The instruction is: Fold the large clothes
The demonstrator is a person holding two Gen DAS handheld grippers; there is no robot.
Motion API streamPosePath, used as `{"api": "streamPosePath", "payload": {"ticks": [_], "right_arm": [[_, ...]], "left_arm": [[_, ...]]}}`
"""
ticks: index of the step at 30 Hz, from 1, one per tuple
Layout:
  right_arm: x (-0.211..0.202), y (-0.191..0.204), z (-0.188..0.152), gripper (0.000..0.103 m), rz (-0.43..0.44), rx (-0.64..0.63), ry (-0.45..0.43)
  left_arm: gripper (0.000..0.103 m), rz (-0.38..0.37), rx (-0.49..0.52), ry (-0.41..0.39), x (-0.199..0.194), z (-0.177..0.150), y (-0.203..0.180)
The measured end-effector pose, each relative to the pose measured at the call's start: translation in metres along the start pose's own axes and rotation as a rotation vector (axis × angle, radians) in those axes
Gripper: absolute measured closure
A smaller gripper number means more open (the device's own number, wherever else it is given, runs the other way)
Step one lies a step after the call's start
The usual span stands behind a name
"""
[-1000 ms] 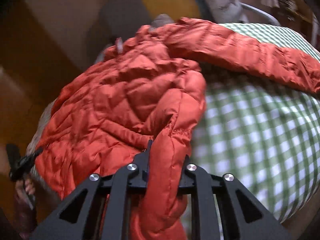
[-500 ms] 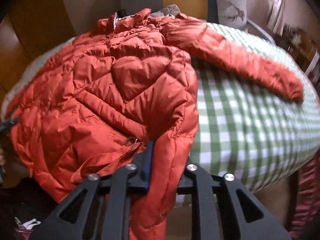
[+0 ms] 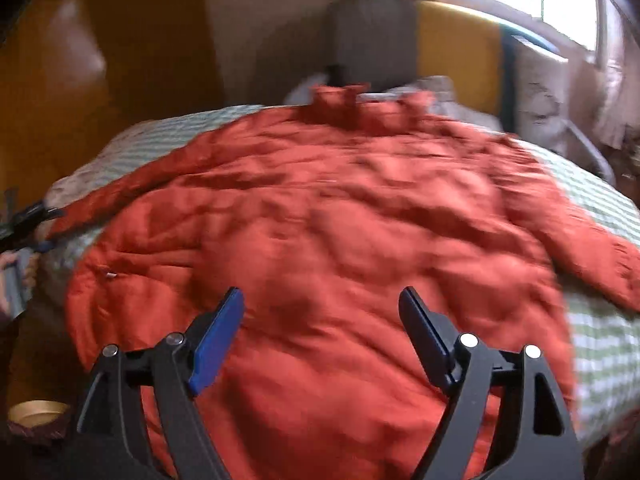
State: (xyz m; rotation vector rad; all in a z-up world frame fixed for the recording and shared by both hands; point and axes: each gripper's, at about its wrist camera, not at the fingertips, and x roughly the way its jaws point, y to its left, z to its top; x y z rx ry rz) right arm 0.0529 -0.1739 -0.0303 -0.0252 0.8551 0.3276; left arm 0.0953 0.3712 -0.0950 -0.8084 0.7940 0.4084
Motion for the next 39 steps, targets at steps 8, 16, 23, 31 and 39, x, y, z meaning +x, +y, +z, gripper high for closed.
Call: {"api": "streamPosePath", "payload": {"ticks": [8, 16, 23, 31, 39], "right_arm": [[0.064, 0.075, 0.003, 0.023, 0.106, -0.156, 0.095], [0.099, 0.08, -0.024, 0.022, 0.12, -0.185, 0.152], [0.101, 0.079, -0.017, 0.018, 0.122, -0.172, 0.158], [0.044, 0.017, 0.005, 0.019, 0.097, -0.006, 0.053], [-0.027, -0.109, -0.033, 0.015, -0.26, 0.209, 0.028]], "left_arm": [[0.097, 0.138, 0.167, -0.095, 0.025, 0.048, -0.02], [0.095, 0.308, 0.204, -0.137, 0.064, 0.112, -0.044], [0.027, -0.073, 0.288, -0.1, 0.01, 0.049, -0.07], [0.027, -0.562, 0.46, 0.295, -0.031, -0.077, -0.085], [0.055, -0.542, 0.54, 0.491, -0.031, -0.157, -0.073]]}}
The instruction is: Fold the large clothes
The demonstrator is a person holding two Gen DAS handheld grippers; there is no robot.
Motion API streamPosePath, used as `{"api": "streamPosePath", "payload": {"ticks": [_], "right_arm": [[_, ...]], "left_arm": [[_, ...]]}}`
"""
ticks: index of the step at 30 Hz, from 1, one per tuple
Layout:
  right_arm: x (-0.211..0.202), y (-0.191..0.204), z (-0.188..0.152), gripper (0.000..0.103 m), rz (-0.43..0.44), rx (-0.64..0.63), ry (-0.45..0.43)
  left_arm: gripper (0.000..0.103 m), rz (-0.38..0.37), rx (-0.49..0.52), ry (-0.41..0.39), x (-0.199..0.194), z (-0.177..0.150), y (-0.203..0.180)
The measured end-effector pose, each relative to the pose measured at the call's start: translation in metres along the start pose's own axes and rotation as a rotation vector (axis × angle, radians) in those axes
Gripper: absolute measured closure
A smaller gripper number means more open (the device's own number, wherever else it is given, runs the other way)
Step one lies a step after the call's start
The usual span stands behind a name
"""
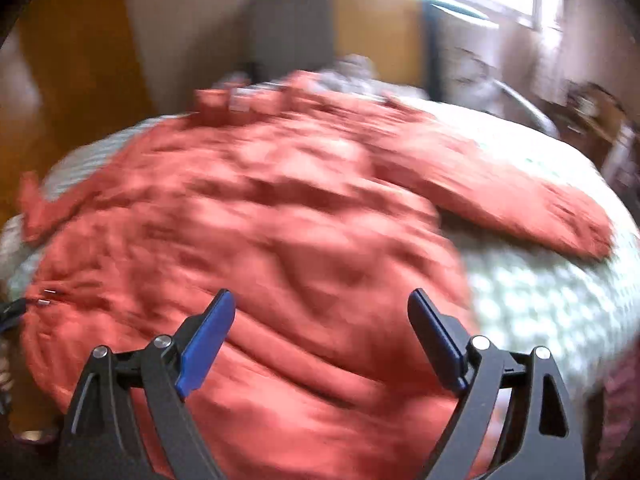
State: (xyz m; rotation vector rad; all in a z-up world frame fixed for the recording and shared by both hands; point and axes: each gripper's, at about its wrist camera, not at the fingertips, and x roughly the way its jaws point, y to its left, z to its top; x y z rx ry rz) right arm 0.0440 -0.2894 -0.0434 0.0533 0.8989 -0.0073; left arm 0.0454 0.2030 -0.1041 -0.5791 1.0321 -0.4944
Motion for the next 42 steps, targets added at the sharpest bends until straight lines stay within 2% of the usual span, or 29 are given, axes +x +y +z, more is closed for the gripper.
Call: {"api": "streamPosePath", "payload": {"ticks": [1, 2, 4, 5, 6, 7, 8, 9, 10, 12, 15, 16, 17, 19, 20, 21, 22, 23, 24, 25, 27, 31, 34, 38, 42], "right_arm": [[-0.002, -0.012, -0.007, 0.015, -0.031, 0.02, 0.008], [-0.004, -0.025, -0.018, 0.015, -0.044, 0.049, 0.026], [0.0, -0.038, -0.033, 0.016, 0.016, 0.103, 0.095], [0.004, -0.04, -0.043, 0.019, 0.074, 0.125, 0.148], [0.005, -0.038, -0.05, 0.029, 0.109, 0.128, 0.169], [0.003, -0.033, -0.056, 0.047, 0.134, 0.117, 0.171], [-0.001, -0.028, -0.059, 0.057, 0.132, 0.102, 0.154], [-0.006, -0.027, -0.061, 0.071, 0.134, 0.09, 0.136], [-0.011, -0.028, -0.061, 0.079, 0.146, 0.092, 0.127], [-0.014, -0.029, -0.062, 0.081, 0.146, 0.071, 0.124], [-0.006, -0.022, -0.07, 0.08, 0.094, -0.019, 0.134], [-0.006, -0.021, -0.068, 0.08, 0.092, -0.023, 0.138], [-0.006, -0.022, -0.065, 0.078, 0.095, -0.022, 0.138], [-0.005, -0.026, -0.062, 0.065, 0.087, -0.018, 0.141], [-0.005, -0.028, -0.06, 0.06, 0.086, -0.015, 0.143], [-0.006, -0.031, -0.06, 0.047, 0.084, -0.007, 0.142], [-0.009, -0.034, -0.058, 0.042, 0.084, 0.007, 0.132], [-0.014, -0.037, -0.056, 0.042, 0.085, 0.013, 0.118], [-0.019, -0.04, -0.054, 0.036, 0.088, 0.023, 0.101], [-0.026, -0.046, -0.049, 0.026, 0.101, 0.047, 0.074], [-0.037, -0.056, -0.044, 0.021, 0.109, 0.087, 0.034], [-0.042, -0.092, -0.026, 0.017, 0.114, 0.235, -0.017], [-0.034, -0.121, -0.017, 0.017, 0.116, 0.373, -0.038], [-0.007, -0.17, -0.005, 0.018, 0.115, 0.58, -0.041], [0.025, -0.206, -0.002, 0.024, 0.13, 0.732, -0.026]], "left_arm": [[0.073, 0.026, 0.013, 0.009, 0.002, -0.006, -0.003], [0.083, 0.035, 0.023, 0.005, 0.001, -0.01, -0.004], [0.091, 0.048, 0.049, -0.017, -0.003, -0.013, -0.013], [0.093, 0.061, 0.063, -0.027, -0.005, -0.012, -0.016], [0.093, 0.07, 0.073, -0.035, -0.007, -0.013, -0.02], [0.094, 0.08, 0.078, -0.041, -0.01, -0.013, -0.021], [0.094, 0.089, 0.079, -0.04, -0.009, -0.012, -0.021], [0.094, 0.106, 0.08, -0.035, -0.009, -0.012, -0.02], [0.094, 0.141, 0.081, -0.024, -0.008, -0.015, -0.018], [0.094, 0.178, 0.079, 0.004, -0.001, -0.02, -0.012], [0.087, 0.27, 0.122, 0.026, 0.004, -0.02, -0.022], [0.077, 0.323, 0.161, 0.014, 0.002, -0.019, -0.032], [0.056, 0.361, 0.192, -0.003, 0.0, -0.016, -0.04], [0.03, 0.378, 0.232, -0.068, -0.008, -0.005, -0.056], [0.029, 0.395, 0.255, -0.104, -0.011, 0.001, -0.065], [0.029, 0.419, 0.283, -0.129, -0.011, 0.008, -0.075], [0.029, 0.453, 0.31, -0.152, -0.008, 0.017, -0.086], [0.029, 0.473, 0.326, -0.172, -0.005, 0.023, -0.096], [0.029, 0.481, 0.344, -0.194, 0.003, 0.033, -0.107], [0.026, 0.491, 0.361, -0.202, 0.008, 0.037, -0.113], [0.025, 0.558, 0.403, -0.225, 0.024, 0.042, -0.131], [0.025, 0.615, 0.493, -0.232, 0.069, 0.05, -0.168], [0.025, 0.607, 0.544, -0.217, 0.092, 0.049, -0.188], [0.025, 0.608, 0.597, -0.181, 0.119, 0.045, -0.203], [0.025, 0.619, 0.616, -0.158, 0.134, 0.041, -0.208]]}}
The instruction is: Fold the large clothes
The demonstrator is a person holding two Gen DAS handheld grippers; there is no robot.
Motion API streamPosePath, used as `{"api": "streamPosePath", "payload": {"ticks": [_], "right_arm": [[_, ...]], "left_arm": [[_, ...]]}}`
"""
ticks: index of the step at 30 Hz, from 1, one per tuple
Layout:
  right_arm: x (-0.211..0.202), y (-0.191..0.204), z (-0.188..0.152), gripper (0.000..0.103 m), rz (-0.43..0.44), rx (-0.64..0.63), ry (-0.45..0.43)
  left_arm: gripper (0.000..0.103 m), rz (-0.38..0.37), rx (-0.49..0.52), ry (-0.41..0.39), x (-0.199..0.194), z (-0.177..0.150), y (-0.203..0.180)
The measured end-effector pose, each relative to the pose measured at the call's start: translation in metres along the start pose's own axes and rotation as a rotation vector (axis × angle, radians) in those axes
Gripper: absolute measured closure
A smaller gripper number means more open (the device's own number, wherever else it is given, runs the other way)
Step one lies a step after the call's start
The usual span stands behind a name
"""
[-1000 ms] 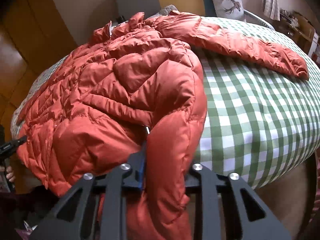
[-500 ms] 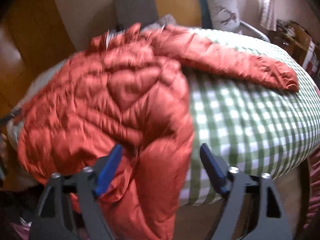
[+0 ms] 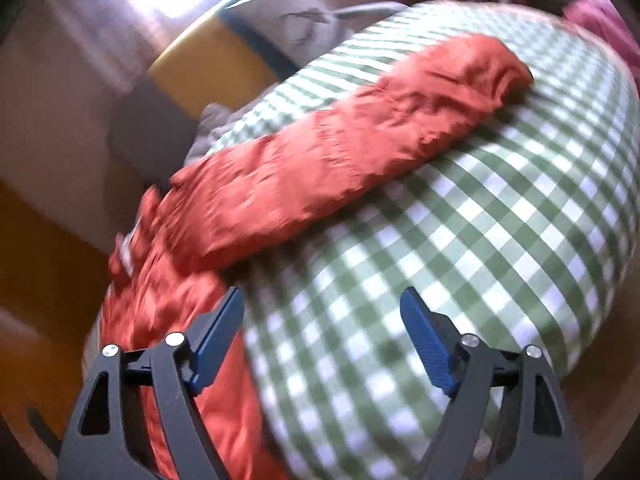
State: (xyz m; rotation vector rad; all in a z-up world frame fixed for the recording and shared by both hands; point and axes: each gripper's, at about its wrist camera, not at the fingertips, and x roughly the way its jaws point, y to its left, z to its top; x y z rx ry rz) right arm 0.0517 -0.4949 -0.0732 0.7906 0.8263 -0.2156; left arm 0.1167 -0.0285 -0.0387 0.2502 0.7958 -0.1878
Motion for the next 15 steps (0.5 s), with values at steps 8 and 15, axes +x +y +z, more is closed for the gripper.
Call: {"api": "streamPosePath", "payload": {"ticks": [8, 15], "right_arm": [[0.029, -0.048, 0.037, 0.028, 0.029, 0.226, -0.047], [0.037, -0.069, 0.057, 0.031, 0.054, 0.347, -0.12]], "left_arm": [[0.025, 0.025, 0.037, 0.031, 0.011, -0.002, -0.012], [0.025, 0.033, 0.041, 0.053, 0.019, -0.003, -0.013]]}}
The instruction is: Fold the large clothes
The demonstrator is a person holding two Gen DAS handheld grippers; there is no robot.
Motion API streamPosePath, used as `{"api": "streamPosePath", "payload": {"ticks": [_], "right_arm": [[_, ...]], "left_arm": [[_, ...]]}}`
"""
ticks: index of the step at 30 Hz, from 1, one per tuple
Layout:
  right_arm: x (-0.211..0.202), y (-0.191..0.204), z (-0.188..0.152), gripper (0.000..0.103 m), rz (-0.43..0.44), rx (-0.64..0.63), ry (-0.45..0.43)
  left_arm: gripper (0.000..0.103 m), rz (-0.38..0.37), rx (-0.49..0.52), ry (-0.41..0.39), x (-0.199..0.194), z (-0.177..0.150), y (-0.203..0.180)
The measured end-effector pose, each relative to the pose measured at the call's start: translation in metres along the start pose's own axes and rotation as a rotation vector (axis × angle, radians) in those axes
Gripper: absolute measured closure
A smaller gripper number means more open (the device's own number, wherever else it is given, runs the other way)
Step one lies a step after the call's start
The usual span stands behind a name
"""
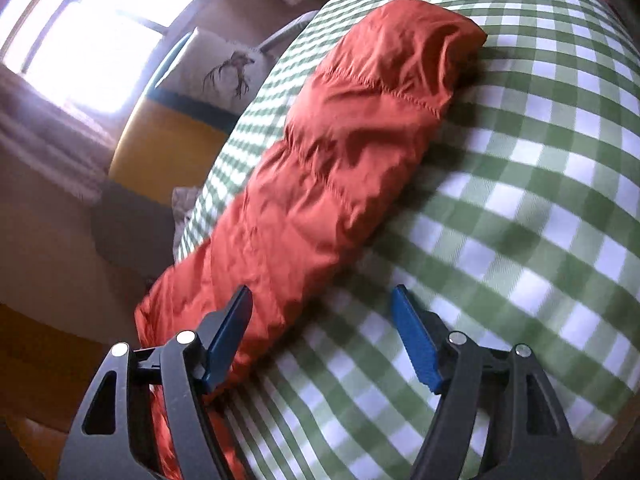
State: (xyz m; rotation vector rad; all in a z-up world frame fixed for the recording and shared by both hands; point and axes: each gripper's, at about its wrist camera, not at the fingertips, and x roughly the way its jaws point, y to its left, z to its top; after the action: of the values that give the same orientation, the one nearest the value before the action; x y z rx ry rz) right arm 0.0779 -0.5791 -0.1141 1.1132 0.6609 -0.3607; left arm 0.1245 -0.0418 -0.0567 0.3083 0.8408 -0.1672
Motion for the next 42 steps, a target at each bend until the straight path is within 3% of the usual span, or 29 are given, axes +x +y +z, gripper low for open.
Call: {"api": "streamPosePath", "payload": {"ticks": [3, 9, 11, 13, 16, 21, 26, 32, 36, 38, 39, 40, 42], "right_arm": [[0.003, 0.0, 0.009, 0.033, 0.004, 0.03, -0.022], [0.02, 0.003, 0.031, 0.048, -0.024, 0.096, -0.049], [0.024, 0.005, 0.037, 0.057, -0.04, 0.096, -0.048], [0.029, 0.011, 0.042, 0.083, -0.056, 0.077, -0.042], [0.028, 0.029, 0.047, 0.095, -0.066, -0.001, -0.046], [0.011, 0.104, 0.037, 0.097, -0.076, -0.297, -0.098], [0.01, 0.193, -0.02, 0.097, -0.038, -0.65, -0.081], [0.041, 0.282, -0.157, 0.097, 0.042, -1.053, 0.073], [0.061, 0.306, -0.238, 0.096, 0.097, -1.195, 0.179], [0.07, 0.313, -0.271, 0.083, 0.098, -1.254, 0.217], [0.074, 0.314, -0.282, 0.057, 0.11, -1.274, 0.237], [0.076, 0.316, -0.292, 0.04, 0.123, -1.285, 0.25], [0.074, 0.317, -0.307, 0.036, 0.152, -1.31, 0.248]], "left_arm": [[0.025, 0.002, -0.003, 0.007, 0.003, 0.0, 0.001], [0.024, 0.006, -0.005, 0.014, 0.005, 0.0, 0.002], [0.019, 0.009, -0.014, 0.014, 0.005, -0.001, 0.003], [0.019, 0.008, -0.018, 0.017, 0.006, -0.002, 0.004], [0.019, 0.005, -0.029, 0.023, 0.008, -0.004, 0.007], [0.019, -0.051, -0.102, 0.047, 0.012, -0.01, 0.019], [0.019, -0.148, -0.227, 0.062, 0.012, -0.018, 0.044], [0.019, -0.239, -0.377, 0.049, 0.007, -0.022, 0.081], [0.019, -0.285, -0.443, 0.039, 0.004, -0.024, 0.099], [0.019, -0.304, -0.464, 0.031, 0.003, -0.023, 0.105], [0.019, -0.312, -0.471, 0.027, 0.003, -0.022, 0.108], [0.019, -0.318, -0.482, 0.022, 0.002, -0.022, 0.11], [0.019, -0.339, -0.503, 0.016, 0.002, -0.019, 0.116]]}}
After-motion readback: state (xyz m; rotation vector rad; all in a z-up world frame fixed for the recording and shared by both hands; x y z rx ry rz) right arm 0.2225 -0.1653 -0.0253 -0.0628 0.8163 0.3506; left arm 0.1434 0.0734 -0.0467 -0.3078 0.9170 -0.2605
